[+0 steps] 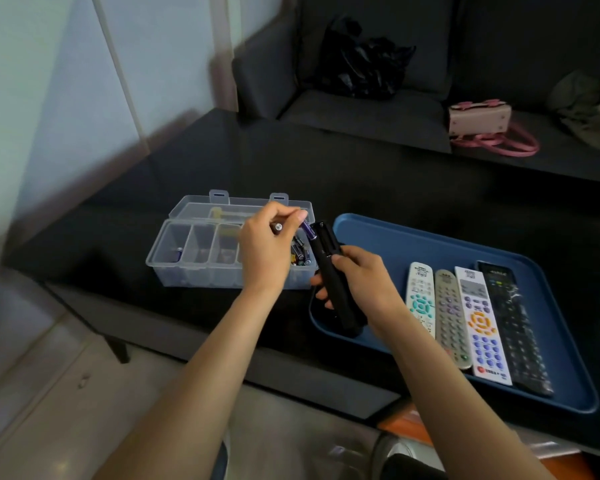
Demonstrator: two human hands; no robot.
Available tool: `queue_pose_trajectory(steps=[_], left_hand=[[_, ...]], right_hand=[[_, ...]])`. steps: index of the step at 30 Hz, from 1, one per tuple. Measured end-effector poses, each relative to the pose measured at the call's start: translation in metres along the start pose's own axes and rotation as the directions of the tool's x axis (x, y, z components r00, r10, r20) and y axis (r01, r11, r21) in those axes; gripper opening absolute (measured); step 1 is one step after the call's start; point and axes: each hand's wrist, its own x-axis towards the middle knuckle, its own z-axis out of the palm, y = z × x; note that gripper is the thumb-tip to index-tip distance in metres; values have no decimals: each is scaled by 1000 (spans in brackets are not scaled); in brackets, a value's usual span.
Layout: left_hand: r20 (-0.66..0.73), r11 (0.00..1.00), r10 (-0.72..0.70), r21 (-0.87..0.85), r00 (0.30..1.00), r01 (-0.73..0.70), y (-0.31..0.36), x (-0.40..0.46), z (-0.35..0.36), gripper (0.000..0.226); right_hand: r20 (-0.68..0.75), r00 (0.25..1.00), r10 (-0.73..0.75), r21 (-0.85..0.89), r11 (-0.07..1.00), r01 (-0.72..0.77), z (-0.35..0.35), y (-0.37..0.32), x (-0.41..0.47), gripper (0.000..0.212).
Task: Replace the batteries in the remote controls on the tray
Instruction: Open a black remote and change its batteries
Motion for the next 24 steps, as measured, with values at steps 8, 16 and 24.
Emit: queue_pose_trajectory(steps=[8, 16, 24], left_hand=[[42, 980, 183, 74, 982, -185, 2, -8, 7, 12], [-31, 965, 189, 193, 982, -179, -4, -15, 12, 13], [30, 913, 288, 293, 957, -284, -5, -21, 15, 21]], right_hand=[[15, 999, -34, 29, 999, 33, 2, 2, 1, 21], [-23, 997, -77, -10, 997, 77, 7, 7, 2, 21], [-55, 990, -127, -5, 992, 127, 5, 8, 1, 22]])
